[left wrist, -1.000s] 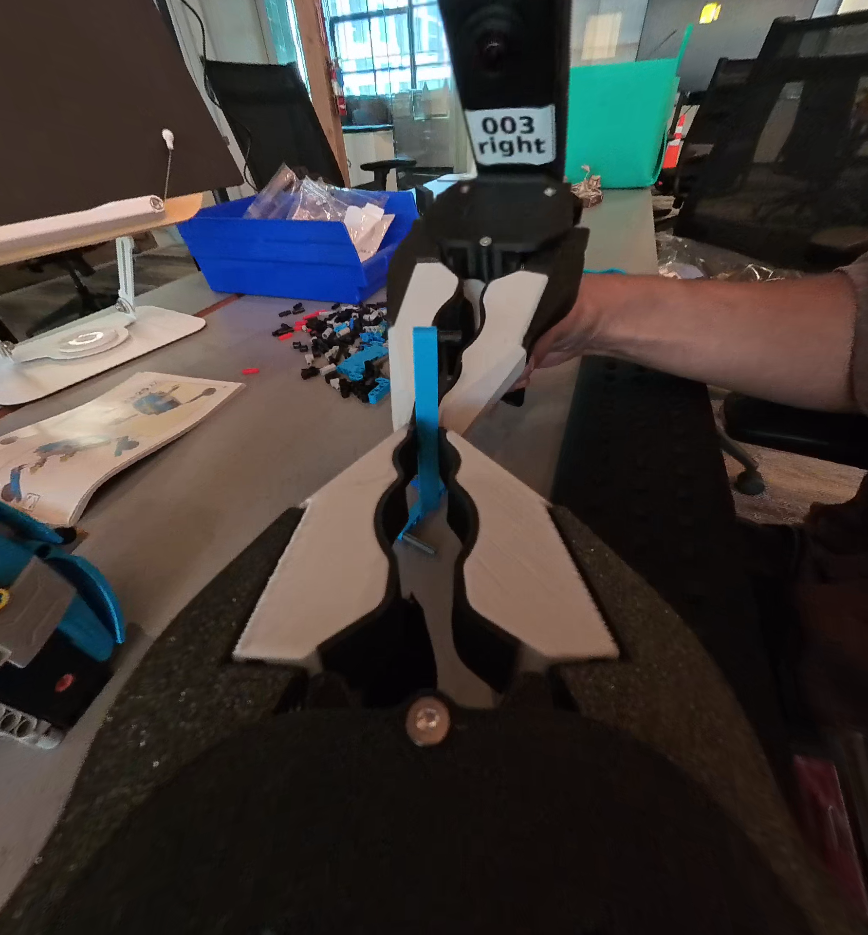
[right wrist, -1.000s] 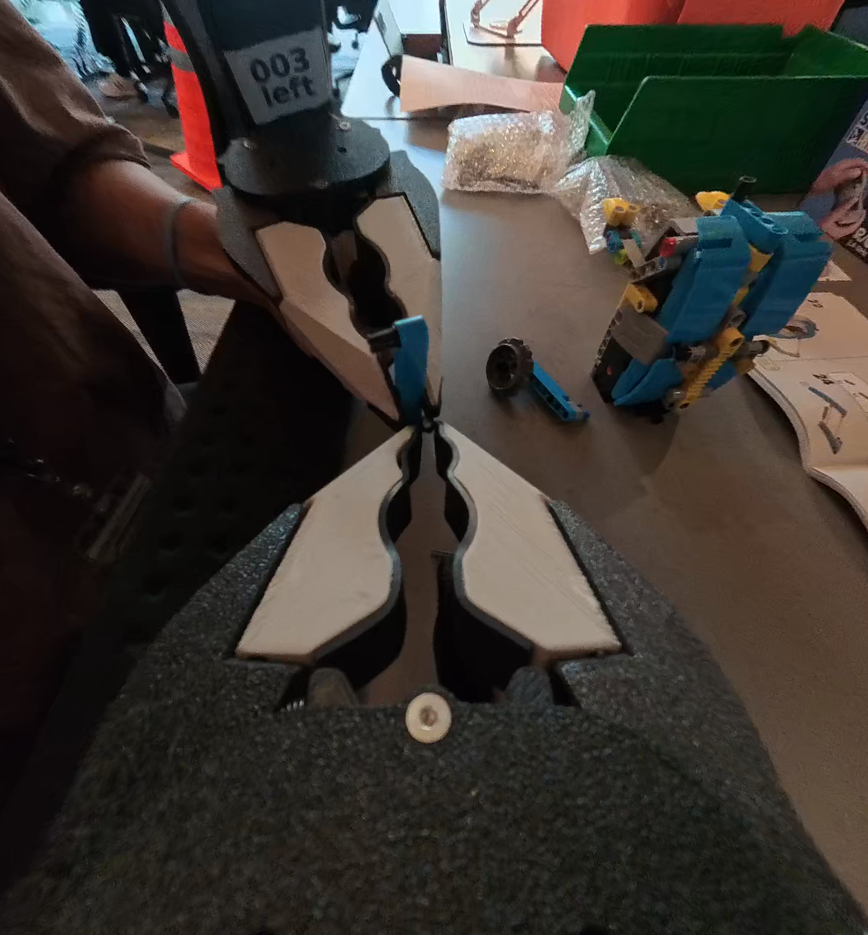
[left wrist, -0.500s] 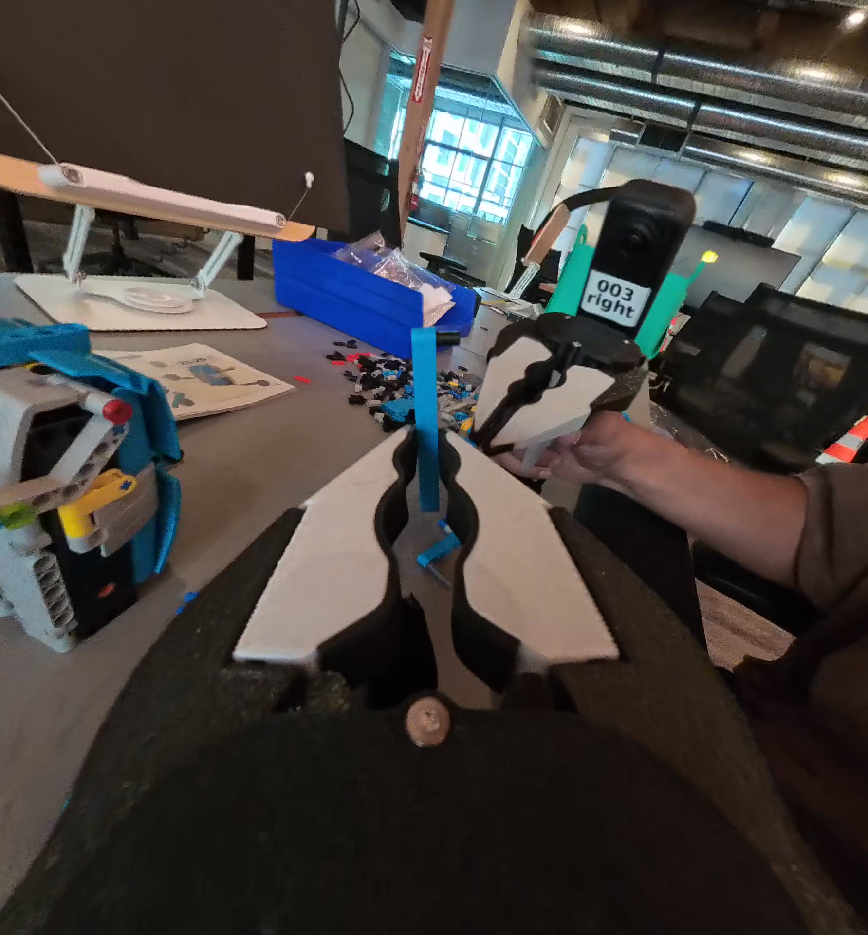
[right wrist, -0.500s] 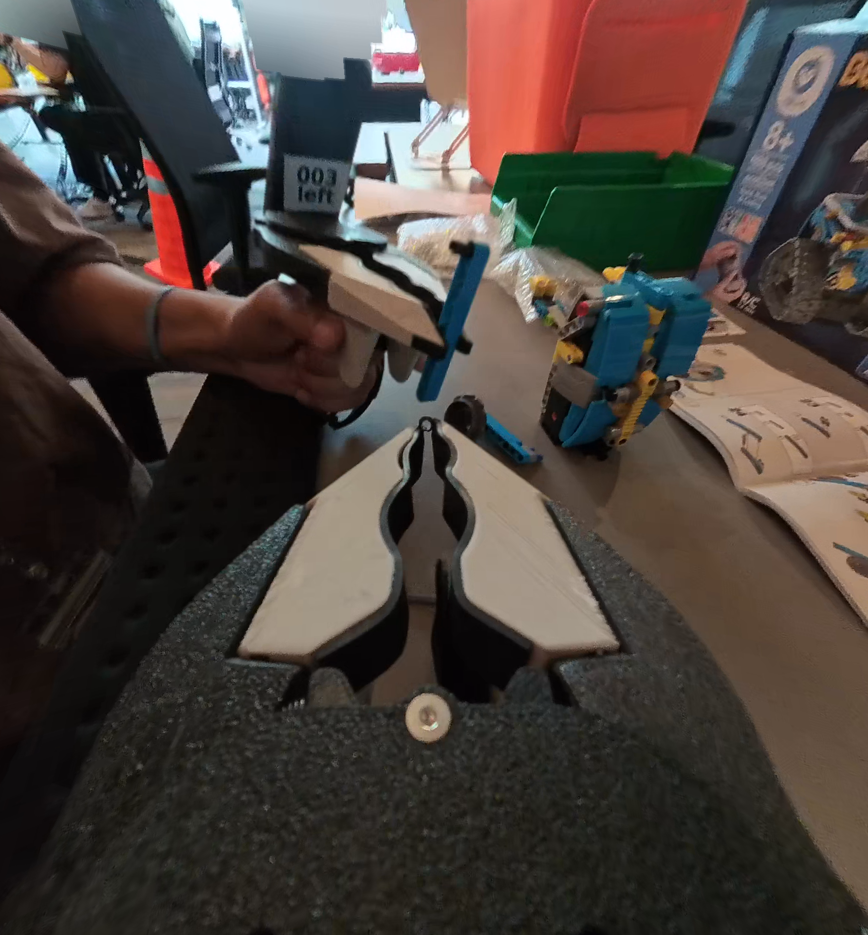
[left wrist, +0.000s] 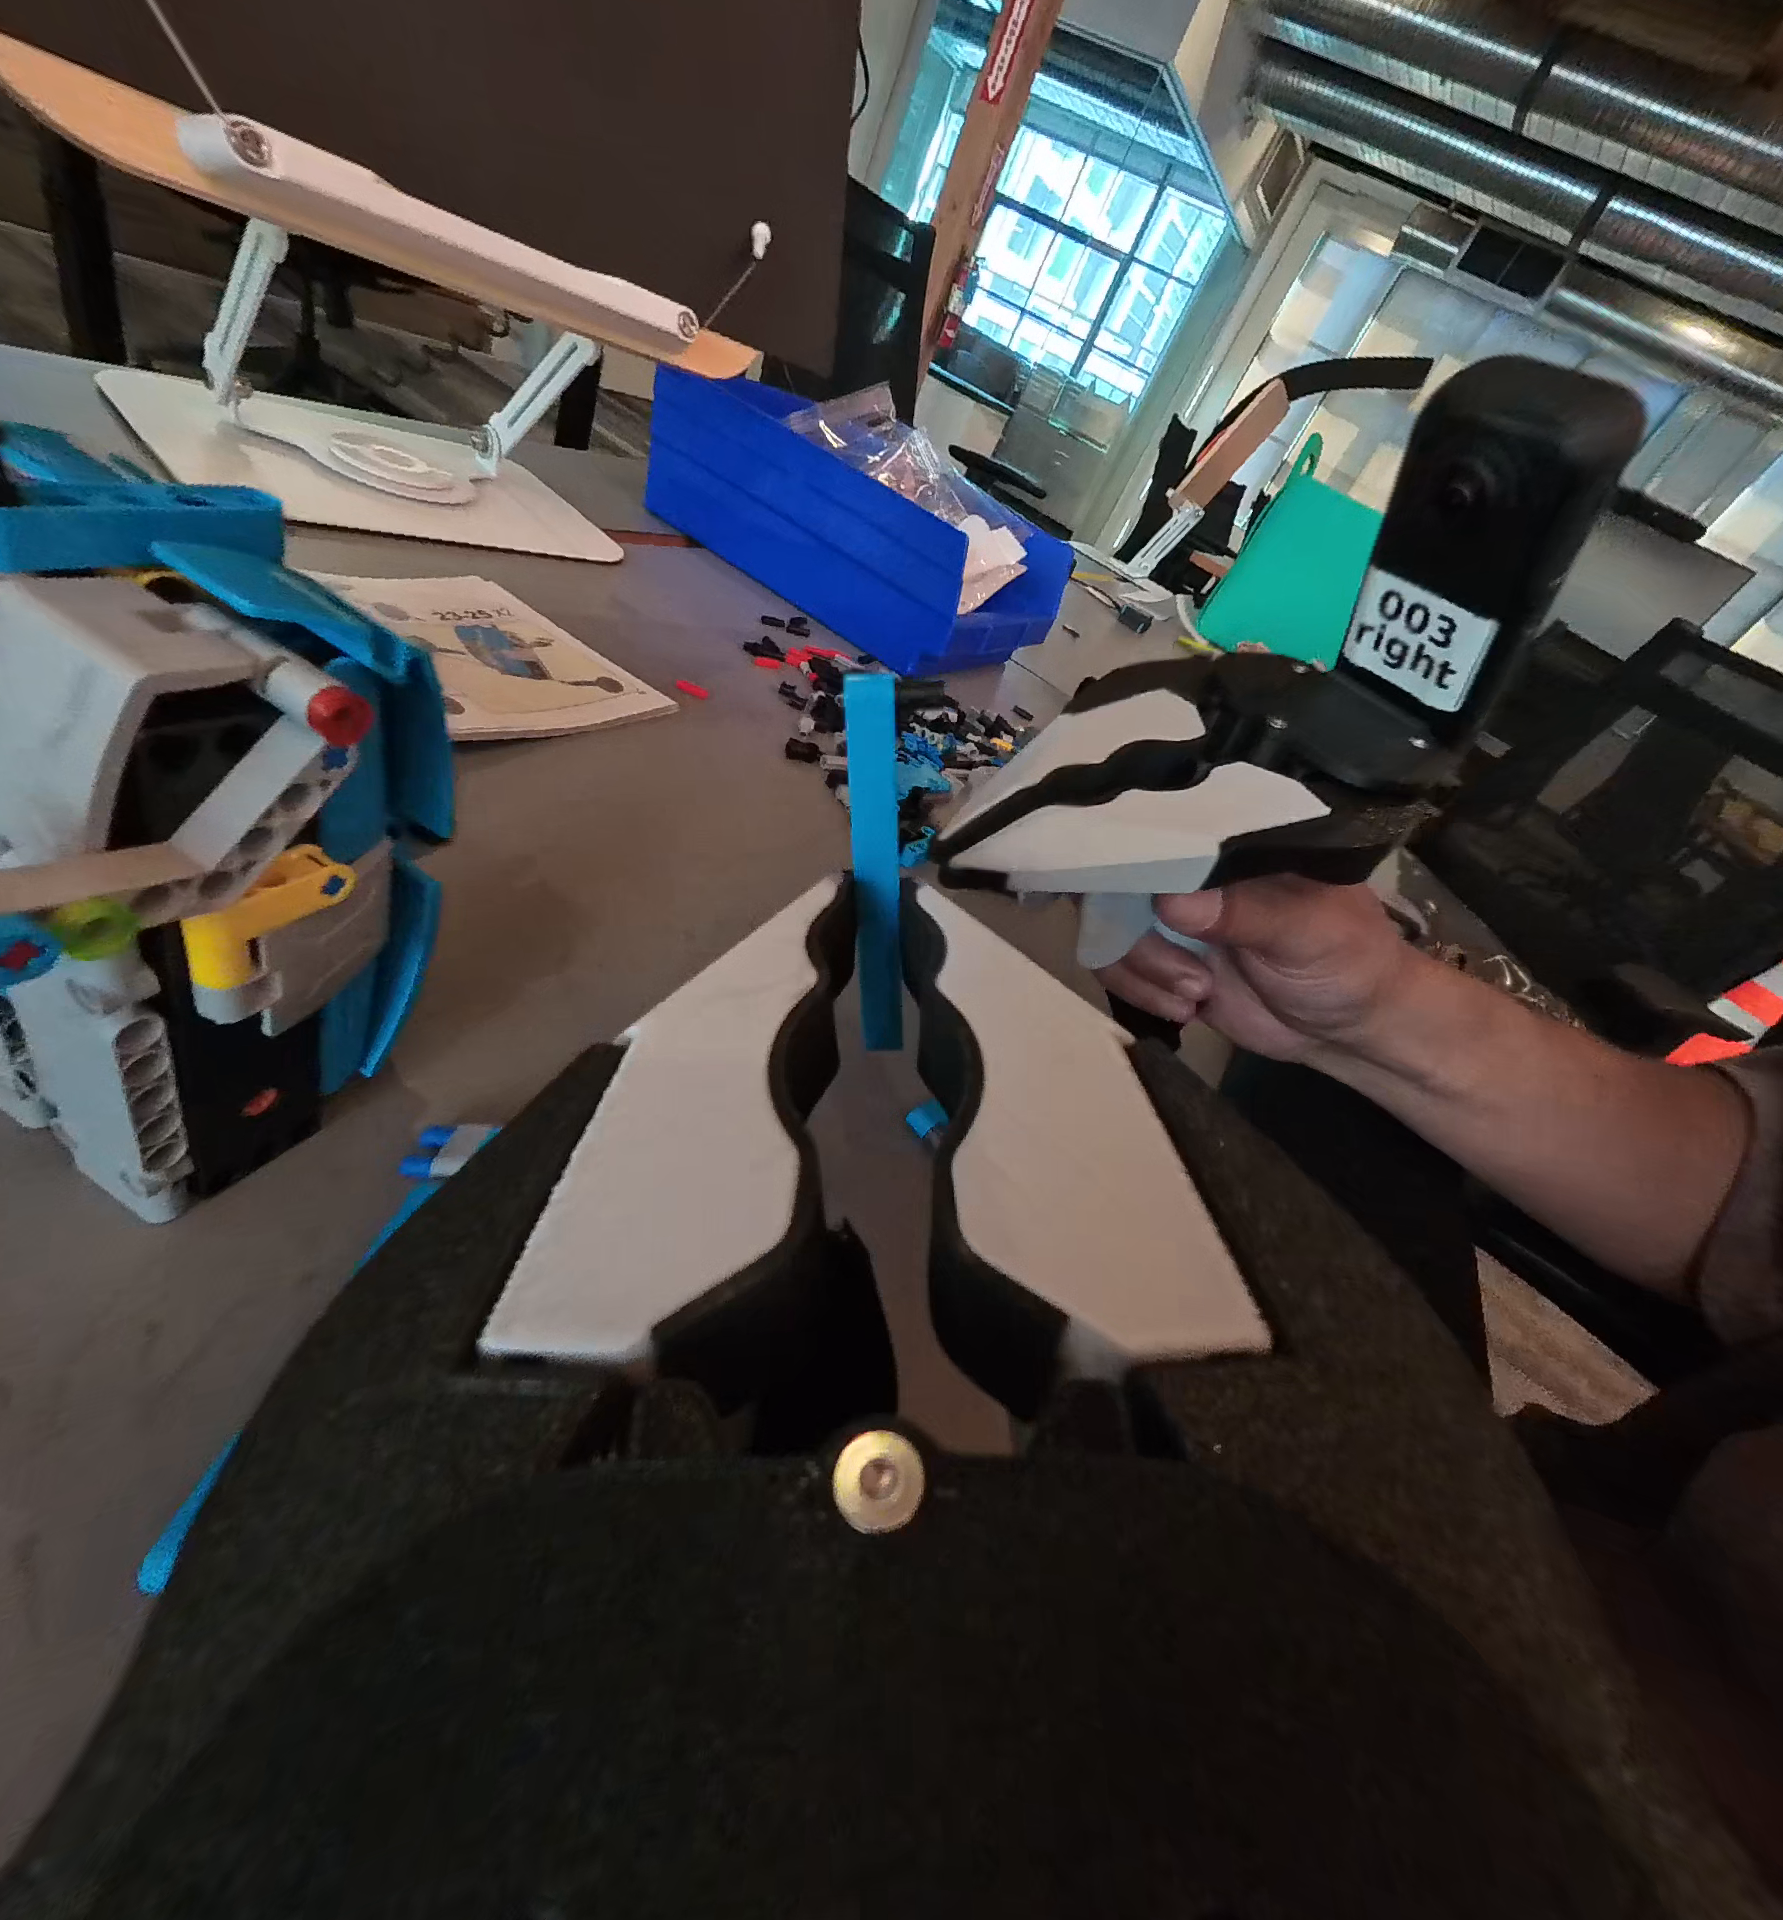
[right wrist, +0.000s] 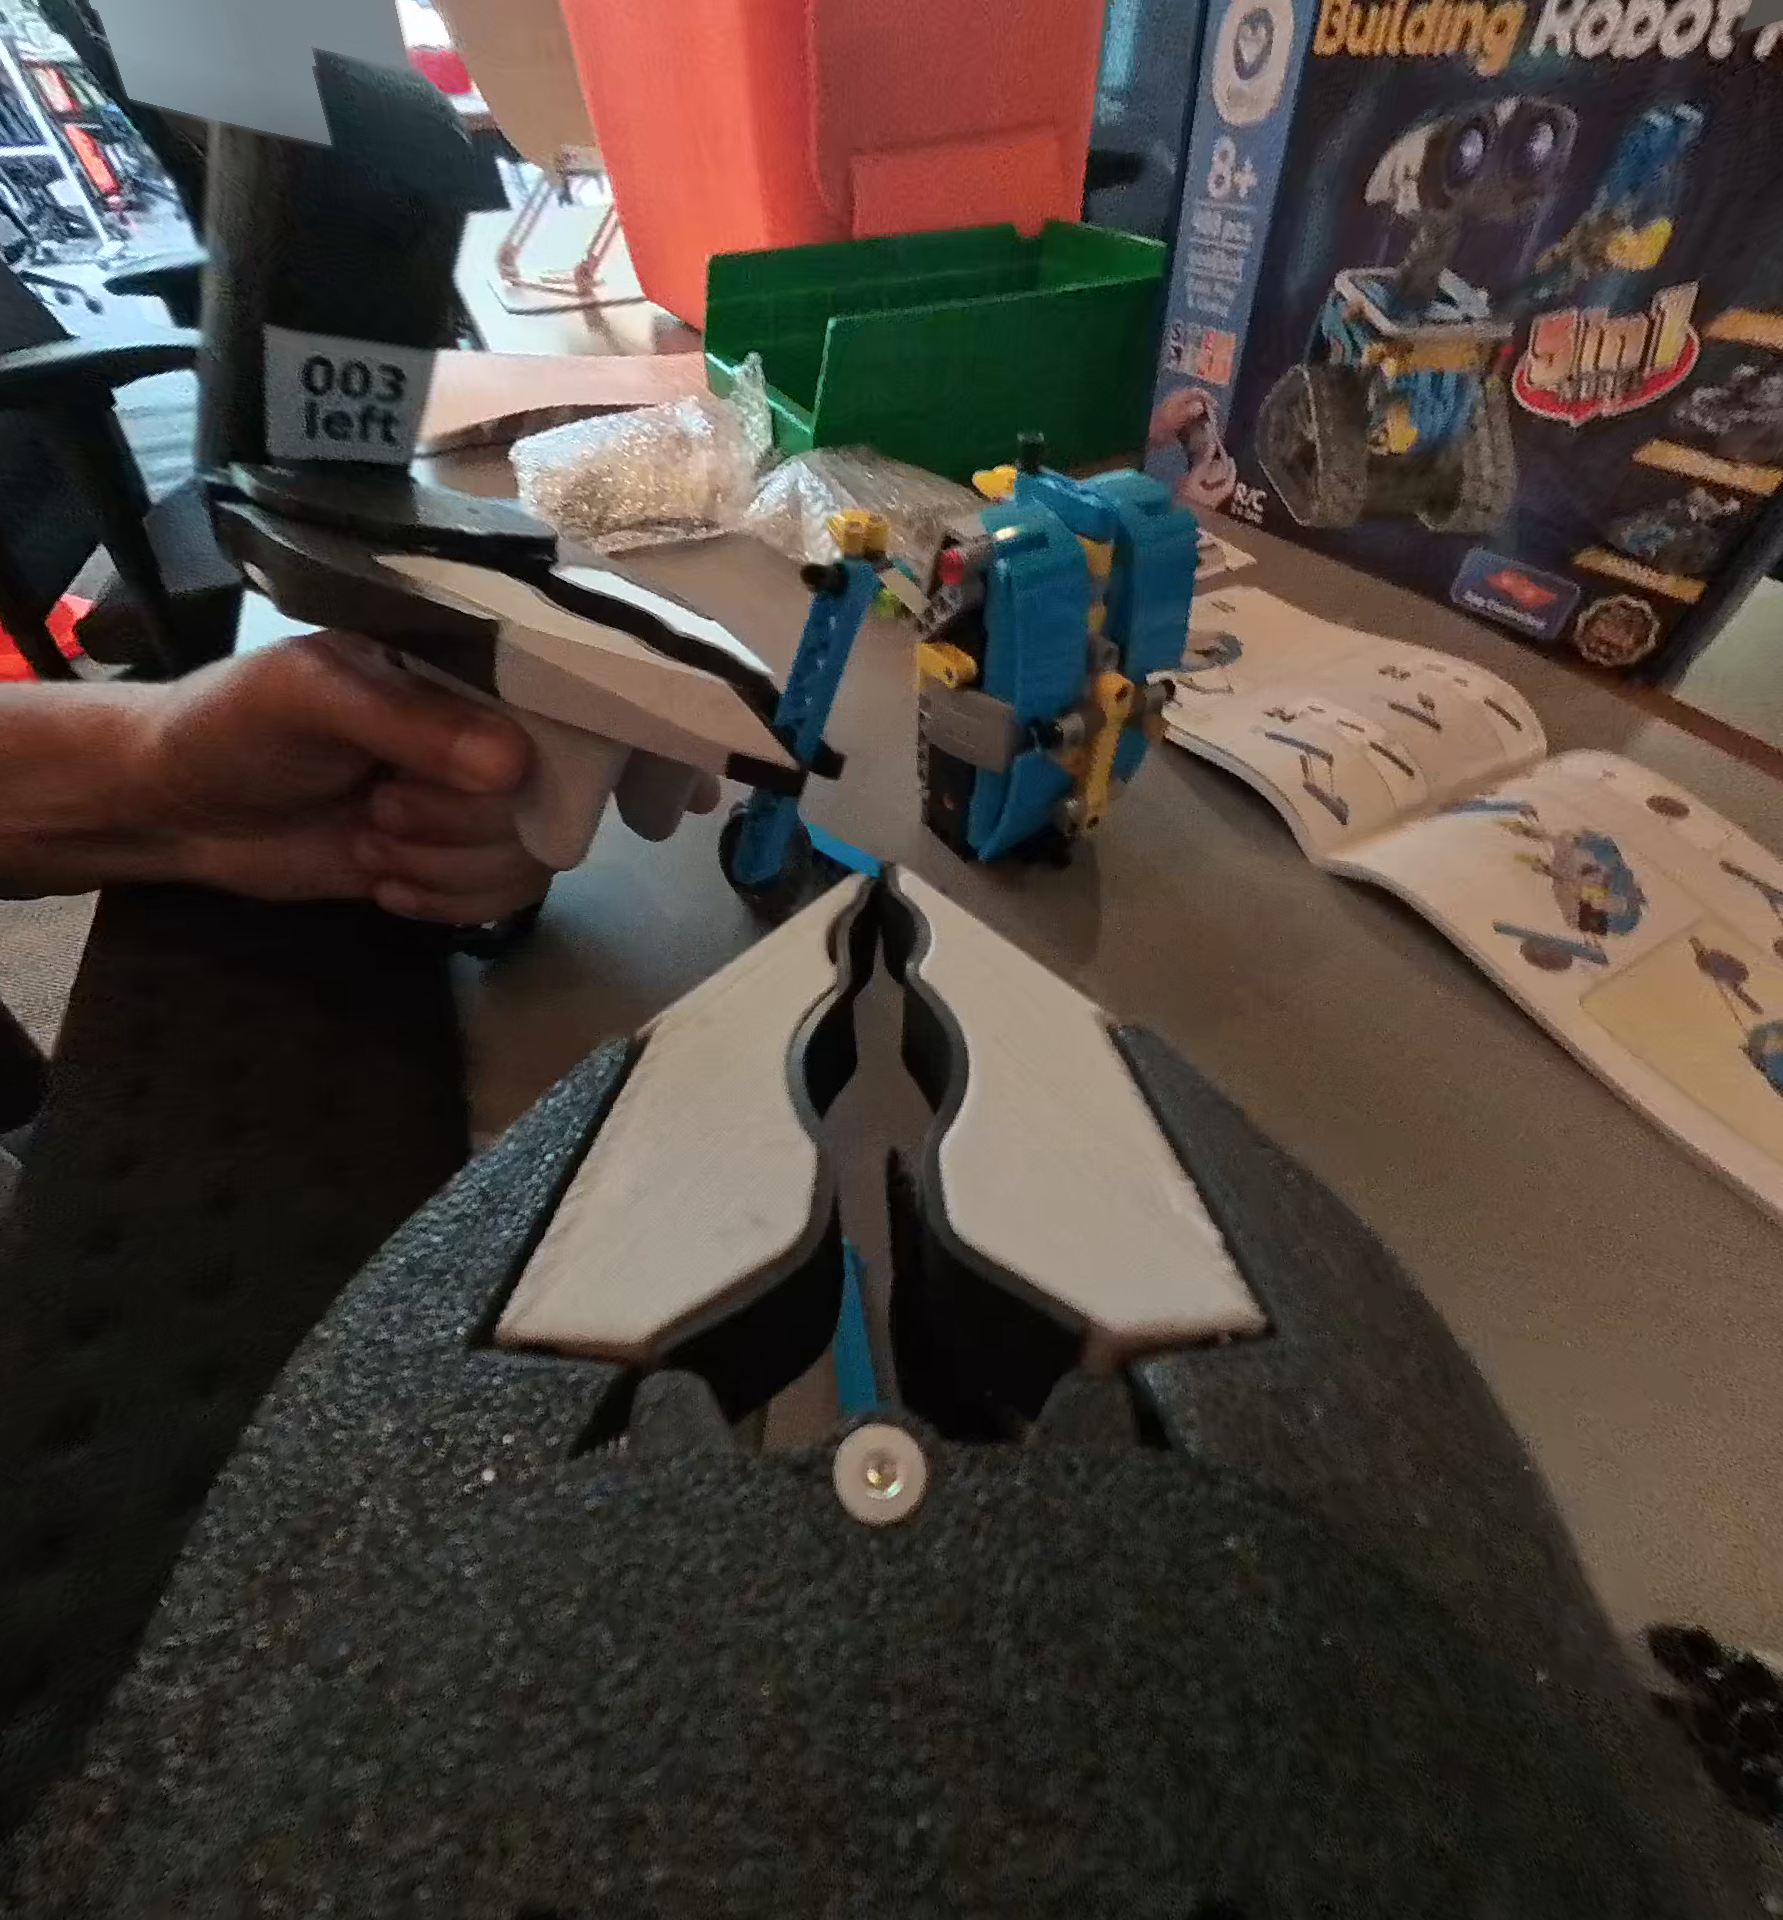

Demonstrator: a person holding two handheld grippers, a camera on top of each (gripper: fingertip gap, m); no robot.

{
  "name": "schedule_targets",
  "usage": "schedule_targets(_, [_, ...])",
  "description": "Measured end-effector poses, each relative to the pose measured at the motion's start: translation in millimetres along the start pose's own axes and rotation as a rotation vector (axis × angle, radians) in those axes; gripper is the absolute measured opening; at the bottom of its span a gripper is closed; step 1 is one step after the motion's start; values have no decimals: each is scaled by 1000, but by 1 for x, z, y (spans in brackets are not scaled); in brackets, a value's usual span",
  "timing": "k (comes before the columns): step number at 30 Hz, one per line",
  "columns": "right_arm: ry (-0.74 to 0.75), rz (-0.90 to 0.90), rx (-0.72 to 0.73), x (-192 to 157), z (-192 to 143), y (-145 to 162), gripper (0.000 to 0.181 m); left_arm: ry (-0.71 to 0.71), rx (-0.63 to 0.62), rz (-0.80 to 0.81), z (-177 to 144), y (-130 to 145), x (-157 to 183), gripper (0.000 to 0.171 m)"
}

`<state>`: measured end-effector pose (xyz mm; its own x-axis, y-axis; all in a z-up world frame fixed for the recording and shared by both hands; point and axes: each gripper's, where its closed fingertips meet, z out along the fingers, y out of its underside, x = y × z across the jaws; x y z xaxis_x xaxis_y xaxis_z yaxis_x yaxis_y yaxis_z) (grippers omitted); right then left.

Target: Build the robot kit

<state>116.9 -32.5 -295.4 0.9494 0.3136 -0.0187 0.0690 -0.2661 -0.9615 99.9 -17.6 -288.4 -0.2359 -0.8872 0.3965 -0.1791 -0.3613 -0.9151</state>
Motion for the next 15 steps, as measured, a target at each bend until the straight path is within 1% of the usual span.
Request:
schedule_targets(4, [0, -32, 11, 2, -6, 5, 0, 9, 16, 17, -1, -2, 3, 7])
schedule_targets(7, [-13, 10, 65, 2, -8, -3, 0, 4, 30, 20, -3, -4, 3, 7])
schedule_targets(10, [-21, 67, 69, 7, -5, -2, 0, 10, 25, 47, -3, -3, 6, 7])
schedule_targets(13, [-6, 75, 94, 11, -9, -5, 0, 15, 19, 80, -2, -2, 10, 7])
schedule_targets(15, [14, 72, 84, 15, -11, -2, 0, 13, 13, 89, -2, -1, 11, 7])
